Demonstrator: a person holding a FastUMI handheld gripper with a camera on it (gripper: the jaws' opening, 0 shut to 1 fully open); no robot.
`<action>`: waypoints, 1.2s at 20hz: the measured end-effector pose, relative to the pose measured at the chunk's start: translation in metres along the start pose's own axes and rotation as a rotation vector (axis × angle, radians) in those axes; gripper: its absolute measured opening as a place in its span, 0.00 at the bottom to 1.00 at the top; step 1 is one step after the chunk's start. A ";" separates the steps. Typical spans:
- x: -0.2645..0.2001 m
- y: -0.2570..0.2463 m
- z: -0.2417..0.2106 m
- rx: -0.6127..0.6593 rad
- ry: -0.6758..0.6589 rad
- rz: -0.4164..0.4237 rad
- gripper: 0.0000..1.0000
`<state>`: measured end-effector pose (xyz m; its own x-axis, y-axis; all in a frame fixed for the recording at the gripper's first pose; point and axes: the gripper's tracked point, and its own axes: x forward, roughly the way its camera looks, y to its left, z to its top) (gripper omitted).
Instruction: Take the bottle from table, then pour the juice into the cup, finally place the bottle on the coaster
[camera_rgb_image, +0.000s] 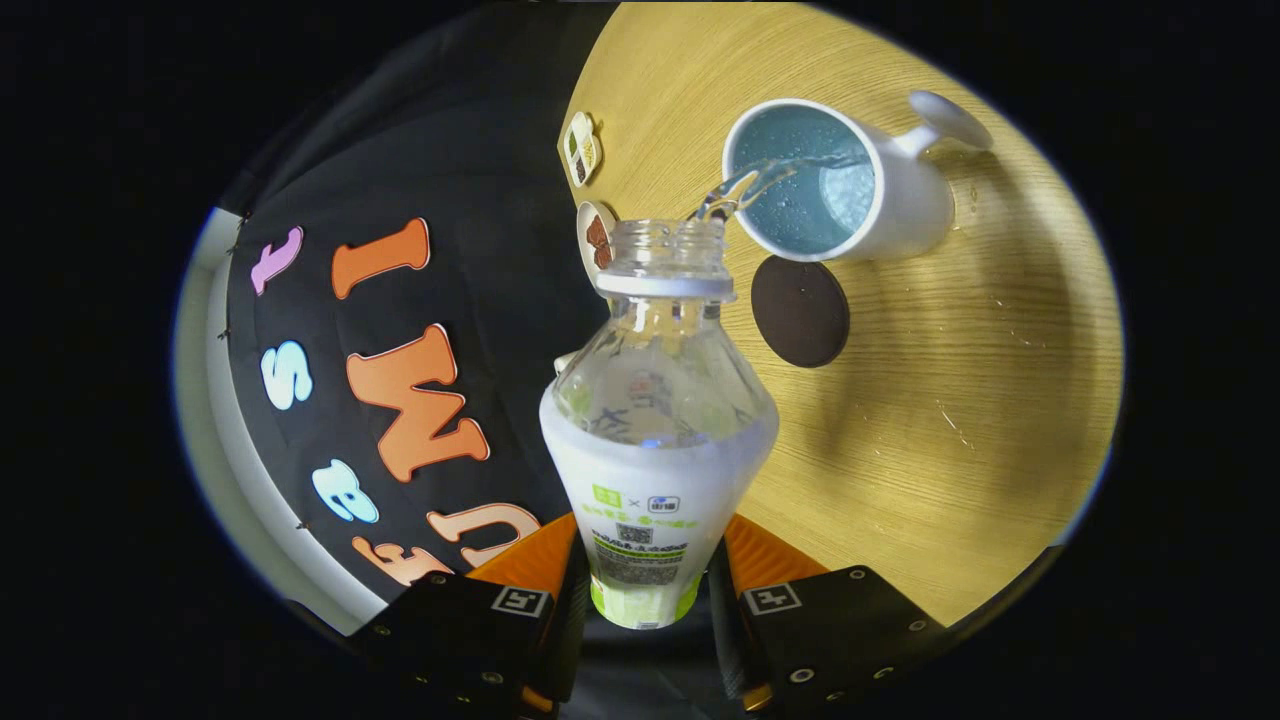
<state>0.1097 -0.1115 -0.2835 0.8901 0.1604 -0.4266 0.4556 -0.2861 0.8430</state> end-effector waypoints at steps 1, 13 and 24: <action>0.001 -0.001 -0.001 0.006 0.002 -0.004 0.56; -0.001 0.009 0.005 0.077 -0.005 -0.020 0.56; -0.005 0.017 0.006 0.147 -0.004 -0.032 0.56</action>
<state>0.1133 -0.1226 -0.2693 0.8748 0.1676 -0.4546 0.4808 -0.4162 0.7718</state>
